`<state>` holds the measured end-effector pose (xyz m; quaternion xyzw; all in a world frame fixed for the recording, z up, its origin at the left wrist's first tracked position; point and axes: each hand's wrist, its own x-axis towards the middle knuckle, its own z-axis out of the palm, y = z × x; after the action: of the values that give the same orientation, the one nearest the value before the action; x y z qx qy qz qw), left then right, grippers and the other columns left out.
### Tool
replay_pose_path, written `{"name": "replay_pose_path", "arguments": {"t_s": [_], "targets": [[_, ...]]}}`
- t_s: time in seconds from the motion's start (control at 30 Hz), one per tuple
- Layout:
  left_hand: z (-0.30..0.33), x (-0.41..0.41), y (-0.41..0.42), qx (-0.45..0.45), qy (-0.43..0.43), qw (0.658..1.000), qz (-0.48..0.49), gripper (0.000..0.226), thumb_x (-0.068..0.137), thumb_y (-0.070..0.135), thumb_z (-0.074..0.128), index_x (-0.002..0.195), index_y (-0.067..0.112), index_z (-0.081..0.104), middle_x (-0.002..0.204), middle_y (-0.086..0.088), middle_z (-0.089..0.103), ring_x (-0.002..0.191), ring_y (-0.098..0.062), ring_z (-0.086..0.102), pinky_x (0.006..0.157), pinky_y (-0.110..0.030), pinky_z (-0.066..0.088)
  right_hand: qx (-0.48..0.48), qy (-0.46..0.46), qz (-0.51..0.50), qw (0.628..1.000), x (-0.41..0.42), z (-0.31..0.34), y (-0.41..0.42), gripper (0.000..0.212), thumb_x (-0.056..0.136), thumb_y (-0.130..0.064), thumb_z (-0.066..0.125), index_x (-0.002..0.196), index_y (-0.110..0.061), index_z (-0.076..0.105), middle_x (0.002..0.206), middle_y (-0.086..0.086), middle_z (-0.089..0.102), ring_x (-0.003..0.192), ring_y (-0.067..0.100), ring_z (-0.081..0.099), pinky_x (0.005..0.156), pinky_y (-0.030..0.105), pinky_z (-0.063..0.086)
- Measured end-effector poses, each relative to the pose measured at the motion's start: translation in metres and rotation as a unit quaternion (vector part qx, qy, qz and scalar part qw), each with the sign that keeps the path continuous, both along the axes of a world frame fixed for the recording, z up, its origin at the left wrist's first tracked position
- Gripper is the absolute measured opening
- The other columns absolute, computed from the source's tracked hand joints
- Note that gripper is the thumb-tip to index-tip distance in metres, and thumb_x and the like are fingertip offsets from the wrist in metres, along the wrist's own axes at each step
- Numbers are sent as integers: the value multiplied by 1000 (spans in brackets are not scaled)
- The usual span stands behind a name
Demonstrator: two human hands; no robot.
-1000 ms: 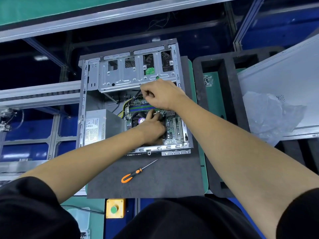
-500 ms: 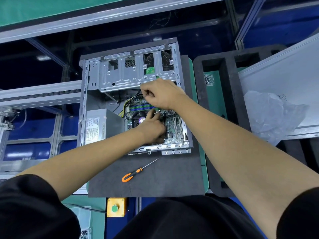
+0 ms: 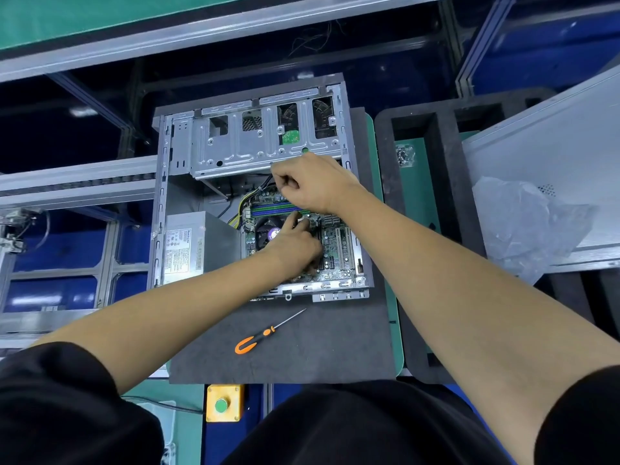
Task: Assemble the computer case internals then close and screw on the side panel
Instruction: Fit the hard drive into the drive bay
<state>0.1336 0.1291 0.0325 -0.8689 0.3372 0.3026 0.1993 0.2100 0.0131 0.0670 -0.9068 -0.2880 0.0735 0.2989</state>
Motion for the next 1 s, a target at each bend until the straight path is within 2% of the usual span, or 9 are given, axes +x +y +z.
{"name": "replay_pose_path", "arguments": {"t_s": [0.1, 0.27, 0.37, 0.47, 0.57, 0.7, 0.8, 0.87, 1.0], "targets": [[-1, 2, 0, 5, 0, 1000, -11, 20, 98, 27, 63, 117, 24, 68, 110, -5, 68, 135, -31, 37, 122, -62, 7, -2, 1, 0, 1000, 0, 1, 0, 10, 81, -23, 43, 77, -27, 51, 61, -10, 54, 62, 19, 49, 56, 28, 41], [-5, 2, 1, -18, 2, 1000, 3, 25, 91, 40, 66, 112, 27, 71, 105, -2, 69, 132, -28, 38, 121, -60, 9, -6, 4, 2, 1000, 0, 2, 0, 10, 81, -23, 44, 78, -27, 52, 62, -9, 55, 62, 18, 50, 56, 28, 40], [-9, 1, 3, -43, -8, 999, 4, 23, 86, 42, 68, 101, 26, 74, 95, 1, 71, 125, -26, 43, 119, -58, 13, -3, 2, -3, 1000, -1, 2, 0, 11, 81, -22, 45, 79, -26, 55, 62, -9, 56, 63, 19, 51, 55, 28, 40], [-12, 4, 3, -88, -10, 996, 20, 8, 78, 35, 70, 82, 29, 68, 84, 9, 70, 115, -23, 48, 112, -51, 20, -4, 5, -3, 1000, -2, 2, 0, 10, 80, -21, 45, 79, -25, 54, 62, -8, 56, 63, 19, 50, 54, 27, 36], [-15, 5, 4, -115, -12, 993, 36, 12, 71, 30, 73, 71, 30, 60, 77, 12, 68, 108, -20, 51, 108, -49, 22, -7, 10, -6, 1000, -2, 4, 0, 9, 81, -21, 46, 79, -25, 54, 62, -7, 56, 63, 20, 51, 55, 28, 39], [-17, 8, 2, -113, -8, 993, 29, 15, 71, 30, 73, 69, 30, 58, 77, 13, 68, 106, -18, 53, 110, -52, 23, -19, 22, -11, 1000, -4, 9, 0, 10, 80, -22, 46, 80, -25, 56, 63, -7, 57, 67, 23, 55, 60, 33, 47], [-11, 10, 7, -146, 20, 989, 19, 10, 74, 30, 75, 80, 28, 67, 85, 12, 68, 111, -17, 51, 113, -51, 18, -23, 24, -7, 999, -5, 12, 1, 8, 79, -20, 47, 78, -25, 54, 62, -7, 56, 68, 24, 55, 64, 36, 50], [-4, 9, 17, -226, 57, 972, 41, 16, 80, 38, 79, 92, 30, 72, 97, 12, 66, 115, -16, 43, 113, -43, 15, -25, 27, -14, 999, -6, 14, 0, 9, 79, -19, 47, 77, -25, 54, 63, -8, 55, 70, 25, 55, 65, 36, 51], [22, 1, 50, -396, 87, 893, 194, 21, 90, 41, 73, 104, 25, 71, 109, 7, 61, 110, -17, 42, 107, -35, 23, -38, 21, -12, 999, -7, 15, 2, 11, 82, -18, 49, 78, -26, 55, 63, -9, 56, 69, 21, 54, 66, 36, 51]]}}
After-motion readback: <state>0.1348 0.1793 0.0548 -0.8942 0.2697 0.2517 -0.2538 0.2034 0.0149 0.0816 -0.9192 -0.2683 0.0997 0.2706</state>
